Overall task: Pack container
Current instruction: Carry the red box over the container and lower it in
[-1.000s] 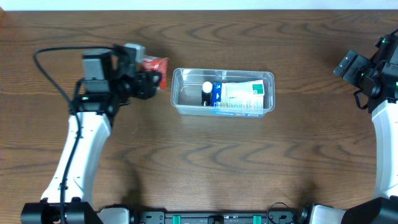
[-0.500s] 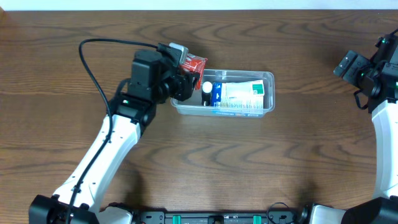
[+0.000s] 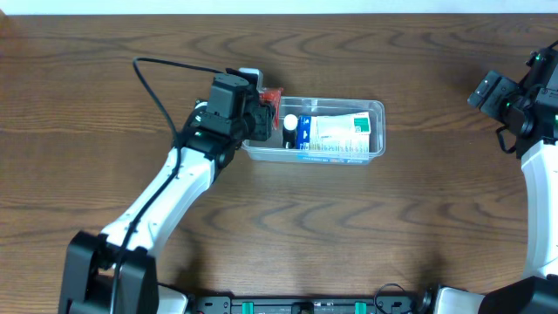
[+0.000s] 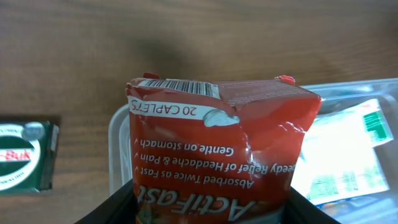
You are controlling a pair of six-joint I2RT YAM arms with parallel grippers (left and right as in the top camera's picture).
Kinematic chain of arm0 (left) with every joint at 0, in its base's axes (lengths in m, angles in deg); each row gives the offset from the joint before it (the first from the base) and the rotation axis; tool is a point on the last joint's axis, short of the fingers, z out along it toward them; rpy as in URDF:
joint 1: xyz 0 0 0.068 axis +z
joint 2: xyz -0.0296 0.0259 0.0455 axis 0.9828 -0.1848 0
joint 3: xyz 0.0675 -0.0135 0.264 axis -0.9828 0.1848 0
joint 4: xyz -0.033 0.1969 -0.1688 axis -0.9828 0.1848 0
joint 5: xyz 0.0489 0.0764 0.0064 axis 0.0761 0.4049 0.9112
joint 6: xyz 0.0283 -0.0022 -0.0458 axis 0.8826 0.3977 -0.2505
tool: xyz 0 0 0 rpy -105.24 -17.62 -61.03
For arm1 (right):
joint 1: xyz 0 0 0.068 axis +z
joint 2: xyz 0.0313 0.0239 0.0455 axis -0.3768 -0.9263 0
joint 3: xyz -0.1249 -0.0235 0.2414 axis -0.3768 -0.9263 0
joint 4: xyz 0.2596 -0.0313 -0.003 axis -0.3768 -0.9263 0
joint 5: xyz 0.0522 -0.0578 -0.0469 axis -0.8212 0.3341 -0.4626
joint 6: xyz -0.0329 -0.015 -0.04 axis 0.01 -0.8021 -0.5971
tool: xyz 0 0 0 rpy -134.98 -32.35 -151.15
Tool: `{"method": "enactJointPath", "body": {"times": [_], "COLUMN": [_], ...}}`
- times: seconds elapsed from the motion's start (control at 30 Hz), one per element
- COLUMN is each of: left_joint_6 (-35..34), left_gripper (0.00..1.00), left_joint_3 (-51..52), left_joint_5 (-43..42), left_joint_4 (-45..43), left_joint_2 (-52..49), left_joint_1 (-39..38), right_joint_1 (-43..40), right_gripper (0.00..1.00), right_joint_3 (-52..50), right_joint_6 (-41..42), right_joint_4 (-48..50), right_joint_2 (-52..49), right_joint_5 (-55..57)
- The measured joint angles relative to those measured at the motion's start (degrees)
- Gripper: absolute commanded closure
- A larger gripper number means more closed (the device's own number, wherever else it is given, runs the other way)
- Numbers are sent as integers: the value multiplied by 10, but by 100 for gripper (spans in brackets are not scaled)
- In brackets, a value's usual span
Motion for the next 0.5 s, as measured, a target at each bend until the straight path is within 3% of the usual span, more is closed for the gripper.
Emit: {"method": "enactJointPath", "body": {"times": [0.5], "left_joint_6": [-60], "left_gripper": [46], "left_joint_3": [0], "left_joint_5": [4], "left_joint_4": [56], "left_joint_2": [-17], "left_joint_1": [0], "right_joint_1": [0], "right_gripper": [1], "right_joint_3": [0], "right_joint_6": [0], "right_joint_4": [0], "right_joint_2": [0], "right_joint_5": [0]}}
